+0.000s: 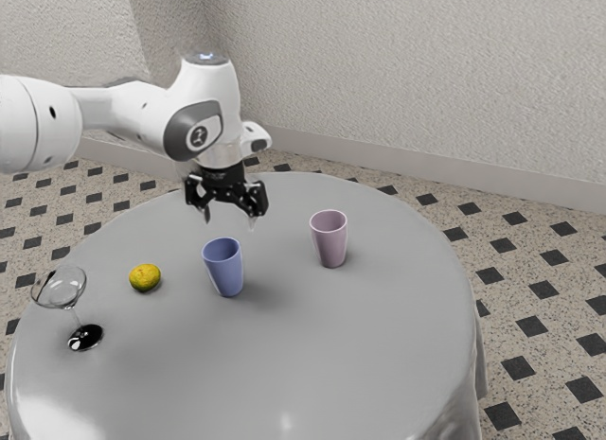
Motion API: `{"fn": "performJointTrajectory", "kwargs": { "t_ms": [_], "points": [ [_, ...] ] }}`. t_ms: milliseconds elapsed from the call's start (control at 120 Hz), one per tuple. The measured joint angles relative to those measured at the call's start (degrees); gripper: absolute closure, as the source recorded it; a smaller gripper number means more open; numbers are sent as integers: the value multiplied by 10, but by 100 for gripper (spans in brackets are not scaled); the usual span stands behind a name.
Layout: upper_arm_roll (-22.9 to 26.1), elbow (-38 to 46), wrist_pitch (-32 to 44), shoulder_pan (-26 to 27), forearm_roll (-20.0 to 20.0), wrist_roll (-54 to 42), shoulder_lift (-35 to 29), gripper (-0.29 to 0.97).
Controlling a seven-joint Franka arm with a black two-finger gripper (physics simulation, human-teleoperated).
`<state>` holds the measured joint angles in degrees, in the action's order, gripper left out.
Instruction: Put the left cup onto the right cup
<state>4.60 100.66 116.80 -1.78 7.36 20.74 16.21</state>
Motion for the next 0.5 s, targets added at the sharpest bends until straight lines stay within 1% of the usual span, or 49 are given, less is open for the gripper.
{"fn": "performJointTrajectory", "kwargs": {
  "t_ms": [217,500],
  "points": [
    [2,12,44,0,-1,27,24,0],
    [2,12,77,-1,-1,49,51,0]
  ]
}}
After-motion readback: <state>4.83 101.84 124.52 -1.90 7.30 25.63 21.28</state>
